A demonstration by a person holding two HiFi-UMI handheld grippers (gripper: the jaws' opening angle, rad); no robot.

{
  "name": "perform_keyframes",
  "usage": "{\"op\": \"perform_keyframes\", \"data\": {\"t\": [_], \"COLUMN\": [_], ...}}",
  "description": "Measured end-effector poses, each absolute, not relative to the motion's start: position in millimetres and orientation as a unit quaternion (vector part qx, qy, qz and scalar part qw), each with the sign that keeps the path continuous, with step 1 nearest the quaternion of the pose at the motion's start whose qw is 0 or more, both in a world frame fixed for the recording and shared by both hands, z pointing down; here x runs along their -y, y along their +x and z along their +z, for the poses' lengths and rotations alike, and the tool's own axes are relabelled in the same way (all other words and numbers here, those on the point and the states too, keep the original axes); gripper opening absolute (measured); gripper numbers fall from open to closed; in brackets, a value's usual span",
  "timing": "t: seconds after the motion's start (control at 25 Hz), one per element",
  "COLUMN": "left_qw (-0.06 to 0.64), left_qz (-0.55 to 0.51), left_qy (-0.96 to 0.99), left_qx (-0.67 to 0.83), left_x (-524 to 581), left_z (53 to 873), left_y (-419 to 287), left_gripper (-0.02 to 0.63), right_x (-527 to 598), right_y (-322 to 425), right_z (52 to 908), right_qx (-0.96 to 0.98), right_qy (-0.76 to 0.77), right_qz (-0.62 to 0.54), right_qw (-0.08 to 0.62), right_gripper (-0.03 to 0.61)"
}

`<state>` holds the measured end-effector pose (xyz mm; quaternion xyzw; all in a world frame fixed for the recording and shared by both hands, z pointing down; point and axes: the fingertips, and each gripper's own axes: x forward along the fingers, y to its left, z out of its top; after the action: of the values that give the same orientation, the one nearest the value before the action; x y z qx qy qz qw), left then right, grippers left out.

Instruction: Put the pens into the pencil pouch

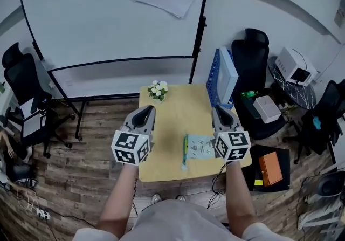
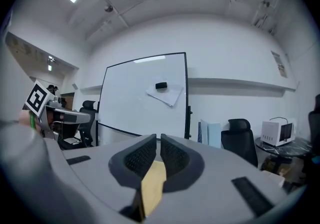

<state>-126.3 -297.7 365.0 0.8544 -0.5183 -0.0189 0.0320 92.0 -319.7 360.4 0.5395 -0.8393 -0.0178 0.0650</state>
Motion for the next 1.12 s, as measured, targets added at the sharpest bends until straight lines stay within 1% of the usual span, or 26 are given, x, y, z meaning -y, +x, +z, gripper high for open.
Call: {"op": "perform_keyframes", "data": {"t": [0.12,0.36,1.12], "left_qw": [0.027,0.02,0.022], "left_qz": [-0.022,-0.026,-0.024], "left_qy": [0.855,0.854,0.85], "left_qx": [0.518,0.52,0.526], "left_x": [302.3,308.5,319.9], "left_z": [355.2,344.2,348.5], "left_y": [-126.5,-129.8,-130.7], "left_gripper": [0.025,0.025,0.025], "right_x": [322.7,328.4,336.4], "right_y": [95.2,100.5,102.6], "right_z": [353.8,344.6,345.4], "right_qx": [0.838,0.83,0.834], "right_qy": [0.542,0.552,0.548], "right_qz": [-0.023,-0.044,-0.04], "right_qw": [0.062,0.071,0.053], "right_gripper": [0.0,0.0,0.0]}}
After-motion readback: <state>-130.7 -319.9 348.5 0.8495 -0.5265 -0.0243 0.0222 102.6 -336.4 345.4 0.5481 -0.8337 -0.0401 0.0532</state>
